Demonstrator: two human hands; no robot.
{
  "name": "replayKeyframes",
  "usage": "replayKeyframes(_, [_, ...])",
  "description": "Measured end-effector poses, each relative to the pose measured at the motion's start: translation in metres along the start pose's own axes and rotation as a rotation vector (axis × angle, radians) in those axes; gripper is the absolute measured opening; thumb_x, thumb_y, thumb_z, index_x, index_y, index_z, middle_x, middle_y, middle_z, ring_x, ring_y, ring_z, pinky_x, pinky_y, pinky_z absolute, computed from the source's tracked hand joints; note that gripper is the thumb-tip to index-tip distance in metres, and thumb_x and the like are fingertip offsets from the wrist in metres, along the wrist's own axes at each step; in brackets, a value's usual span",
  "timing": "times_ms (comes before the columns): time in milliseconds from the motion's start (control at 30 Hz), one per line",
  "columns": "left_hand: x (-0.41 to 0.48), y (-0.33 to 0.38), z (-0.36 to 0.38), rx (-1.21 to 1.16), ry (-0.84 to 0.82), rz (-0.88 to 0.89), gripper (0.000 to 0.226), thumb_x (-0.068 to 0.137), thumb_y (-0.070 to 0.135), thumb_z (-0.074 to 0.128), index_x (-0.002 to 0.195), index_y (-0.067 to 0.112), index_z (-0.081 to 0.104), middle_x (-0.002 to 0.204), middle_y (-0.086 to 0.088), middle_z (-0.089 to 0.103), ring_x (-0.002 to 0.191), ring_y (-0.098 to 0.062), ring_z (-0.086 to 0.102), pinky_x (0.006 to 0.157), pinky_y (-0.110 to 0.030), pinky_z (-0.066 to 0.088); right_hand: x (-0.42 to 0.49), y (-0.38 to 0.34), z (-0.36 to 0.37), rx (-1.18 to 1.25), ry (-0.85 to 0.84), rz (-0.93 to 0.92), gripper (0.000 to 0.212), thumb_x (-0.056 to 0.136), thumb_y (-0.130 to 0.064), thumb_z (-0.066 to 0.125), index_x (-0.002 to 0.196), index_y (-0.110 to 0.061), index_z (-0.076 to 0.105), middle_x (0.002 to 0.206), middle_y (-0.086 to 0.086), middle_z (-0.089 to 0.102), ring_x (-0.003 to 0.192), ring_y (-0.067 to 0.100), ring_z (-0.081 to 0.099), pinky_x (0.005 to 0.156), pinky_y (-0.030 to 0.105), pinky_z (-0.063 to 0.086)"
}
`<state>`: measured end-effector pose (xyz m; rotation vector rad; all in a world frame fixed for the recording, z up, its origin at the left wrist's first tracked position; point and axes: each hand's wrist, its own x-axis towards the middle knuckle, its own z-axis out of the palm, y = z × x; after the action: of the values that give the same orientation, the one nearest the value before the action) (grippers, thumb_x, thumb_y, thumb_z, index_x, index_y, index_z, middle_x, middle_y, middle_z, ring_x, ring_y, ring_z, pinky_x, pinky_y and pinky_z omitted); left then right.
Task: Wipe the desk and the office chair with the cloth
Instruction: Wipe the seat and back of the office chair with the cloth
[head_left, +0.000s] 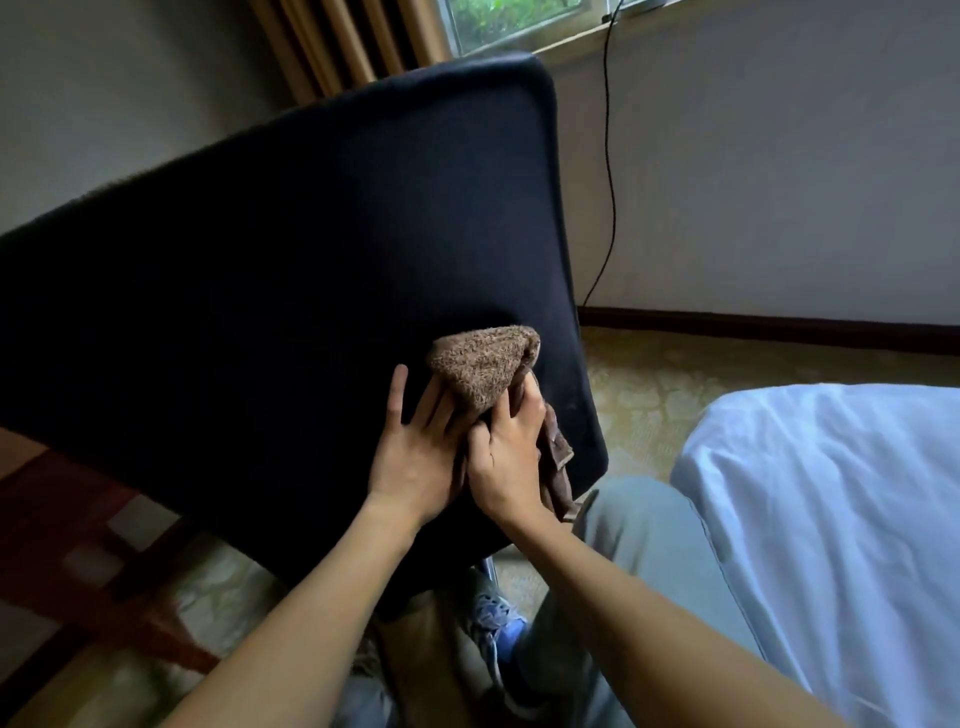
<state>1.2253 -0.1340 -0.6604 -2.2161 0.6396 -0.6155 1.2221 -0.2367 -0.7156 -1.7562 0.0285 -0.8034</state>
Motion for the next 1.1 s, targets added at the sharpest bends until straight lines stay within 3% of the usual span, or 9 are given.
replayKeyframes(133, [0.002,-0.003,0.013,-0.084,0.119,0.056,0.089,0.078,0.041,0.065,0.154,0.015,0.026,0.152,-0.015,0.038,0.145,-0.034,0.017,0.117,-0.065,-0.015,-0.006,0.008,0.006,0.113,0.002,0.059,0.070,0.089,-0.035,0.035,0.156,-0.020,0.029,0.162,-0.003,0.009,0.152,0.012,0.004,0.126,0.038,0.009])
replayKeyframes(267, [0.005,-0.011,0.021,-0.186,0.272,0.163,0.096,0.063,0.036,0.076,0.146,0.014,0.033,0.147,-0.022,0.048,0.142,-0.035,0.029,0.120,-0.061,-0.007,-0.003,0.010,0.009,0.168,0.078,0.109,0.065,0.097,-0.050,0.028,0.157,-0.026,0.030,0.160,-0.011,0.009,0.152,0.008,0.006,0.125,0.036,0.009])
replayKeyframes(400, [0.008,-0.022,0.026,-0.220,0.303,0.234,0.086,0.068,0.038,0.075,0.143,0.018,0.039,0.147,-0.021,0.050,0.143,-0.033,0.033,0.122,-0.055,-0.007,0.001,0.009,0.015,0.193,0.144,0.126,0.079,0.095,-0.072,0.023,0.156,-0.023,0.032,0.163,0.000,0.013,0.151,0.012,0.011,0.124,0.036,0.009])
replayKeyframes(567, [0.009,-0.027,0.025,-0.263,0.302,0.269,0.062,0.085,0.041,0.048,0.142,0.016,0.042,0.147,-0.024,0.049,0.141,-0.036,0.042,0.122,-0.055,-0.002,0.007,0.009,0.011,0.183,0.149,0.148,0.072,0.096,-0.060,0.032,0.155,-0.019,0.036,0.161,0.005,0.021,0.149,0.013,0.015,0.123,0.029,0.009])
replayKeyframes(700, [0.010,-0.031,0.022,-0.304,0.446,0.305,0.047,0.084,0.034,0.054,0.122,0.009,0.044,0.138,-0.025,0.040,0.128,-0.040,0.049,0.115,-0.060,0.019,0.010,0.007,0.005,0.206,0.133,0.161,0.071,0.095,-0.060,0.034,0.153,-0.021,0.039,0.160,0.003,0.023,0.149,0.012,0.016,0.121,0.021,0.008])
replayKeyframes(833, [0.024,-0.033,-0.010,-0.420,0.626,0.320,0.039,0.084,0.025,0.059,0.116,0.008,0.045,0.131,-0.019,0.040,0.116,-0.038,0.054,0.099,-0.057,0.037,0.011,0.004,0.002,0.225,0.137,0.193,0.071,0.093,-0.059,0.034,0.151,-0.020,0.042,0.158,0.003,0.026,0.145,0.010,0.019,0.116,0.011,0.006])
replayKeyframes(933, [0.043,-0.041,-0.038,-0.367,0.693,0.352,0.035,0.087,0.022,0.051,0.119,0.008,0.047,0.131,-0.017,0.041,0.113,-0.034,0.049,0.096,-0.052,0.039,0.013,0.001,0.004,0.272,0.172,0.222,0.072,0.094,-0.059,0.033,0.153,-0.019,0.038,0.158,0.003,0.028,0.145,0.010,0.021,0.122,0.022,0.011])
replayKeyframes(1000, [0.061,-0.049,-0.050,-0.256,0.689,0.372,0.036,0.088,0.014,0.045,0.123,0.007,0.047,0.135,-0.017,0.041,0.119,-0.034,0.046,0.102,-0.050,0.038,0.015,-0.003,0.009,0.338,0.226,0.253,0.071,0.096,-0.060,0.032,0.153,-0.019,0.035,0.156,0.004,0.032,0.145,0.012,0.025,0.123,0.036,0.017])
replayKeyframes(1100, [0.091,-0.052,-0.061,-0.057,0.603,0.419,0.038,0.091,0.009,0.038,0.127,0.010,0.050,0.144,-0.016,0.047,0.132,-0.034,0.044,0.113,-0.048,0.031,0.015,-0.012,0.013,0.423,0.296,0.327,0.069,0.095,-0.063,0.034,0.152,-0.026,0.032,0.153,0.004,0.036,0.143,0.018,0.030,0.121,0.046,0.022])
